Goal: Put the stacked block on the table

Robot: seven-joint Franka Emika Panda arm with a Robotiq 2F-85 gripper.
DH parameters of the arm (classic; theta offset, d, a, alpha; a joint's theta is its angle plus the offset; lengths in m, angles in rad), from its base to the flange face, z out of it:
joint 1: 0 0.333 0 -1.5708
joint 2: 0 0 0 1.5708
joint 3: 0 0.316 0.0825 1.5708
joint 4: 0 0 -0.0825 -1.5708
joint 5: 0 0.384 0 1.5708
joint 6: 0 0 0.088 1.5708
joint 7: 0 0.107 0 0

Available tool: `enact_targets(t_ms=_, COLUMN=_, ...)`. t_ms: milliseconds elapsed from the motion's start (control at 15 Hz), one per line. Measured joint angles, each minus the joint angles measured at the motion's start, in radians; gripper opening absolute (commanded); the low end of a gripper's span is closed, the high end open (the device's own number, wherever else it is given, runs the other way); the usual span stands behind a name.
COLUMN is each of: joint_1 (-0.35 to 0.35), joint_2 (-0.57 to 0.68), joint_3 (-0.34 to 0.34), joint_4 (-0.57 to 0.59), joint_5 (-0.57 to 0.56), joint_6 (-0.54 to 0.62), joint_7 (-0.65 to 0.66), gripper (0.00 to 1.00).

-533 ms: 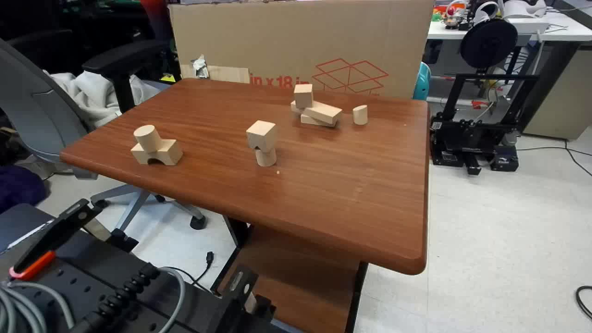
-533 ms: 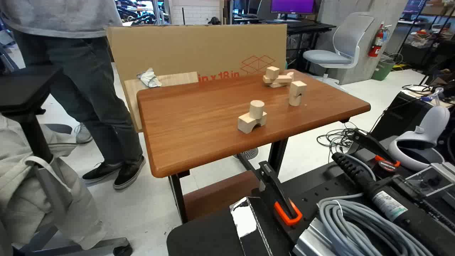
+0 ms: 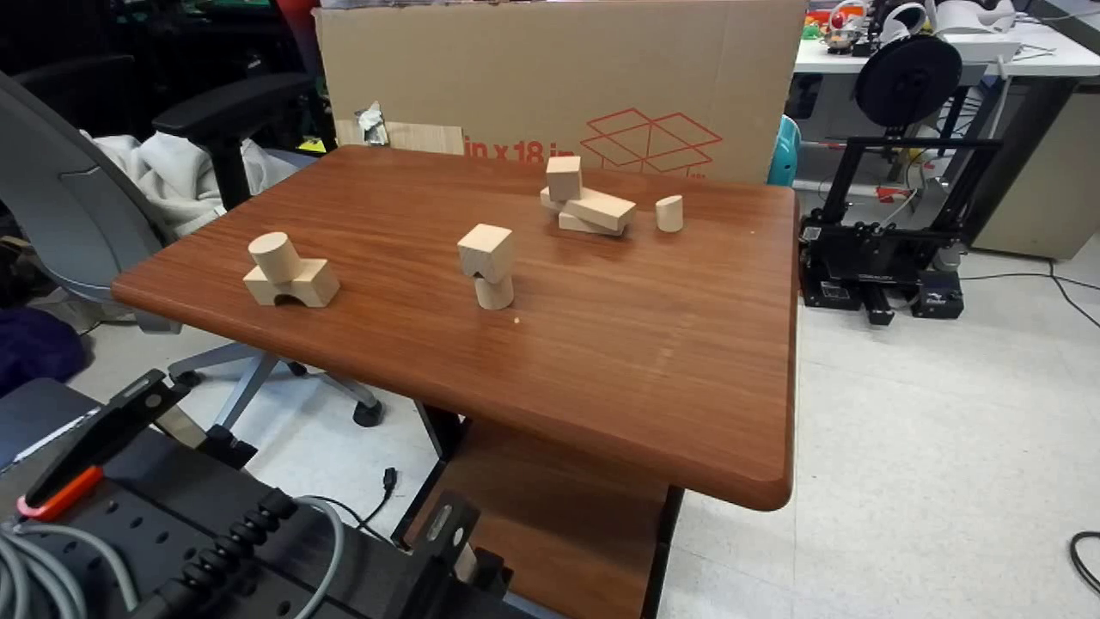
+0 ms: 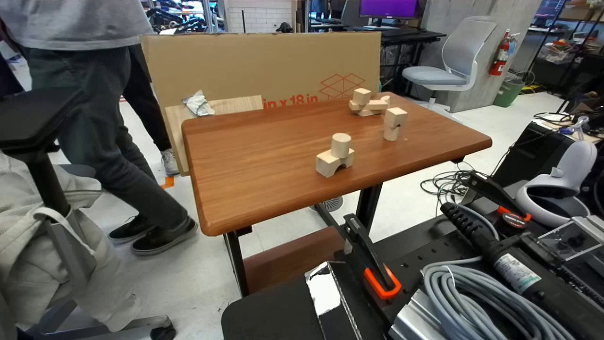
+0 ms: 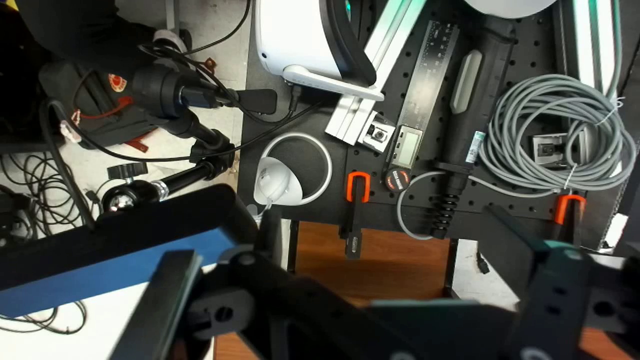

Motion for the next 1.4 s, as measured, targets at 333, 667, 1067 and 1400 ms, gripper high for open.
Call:
enact_targets(t_ms=333, joint_1=0.0, joint_2=0.0, joint_3=0.0, joint_4=0.0, joint_5=0.0, joint_6=0.0, joint_7=0.0, gripper=1.0)
enact_targets(t_ms=667, joint_1=0.001, joint_2=0.0, joint_3=0.0, joint_4=0.0, joint_5=0.002, joint_6=0.0, joint_7=0.003, gripper=1.0)
enact_targets(t_ms=1067, joint_1=0.004, joint_2=0.027, joint_3=-0.014, joint_4=0.04, joint_5=0.072, joint_6=0.082, joint_7=0.036, gripper=1.0)
enact_targets(t_ms=1400, joint_1=0.038, joint_2=0.165, joint_3=-0.012, joint_4=0.104, joint_5=0.171, joint_6=0.233, joint_7=0.072, gripper=1.0)
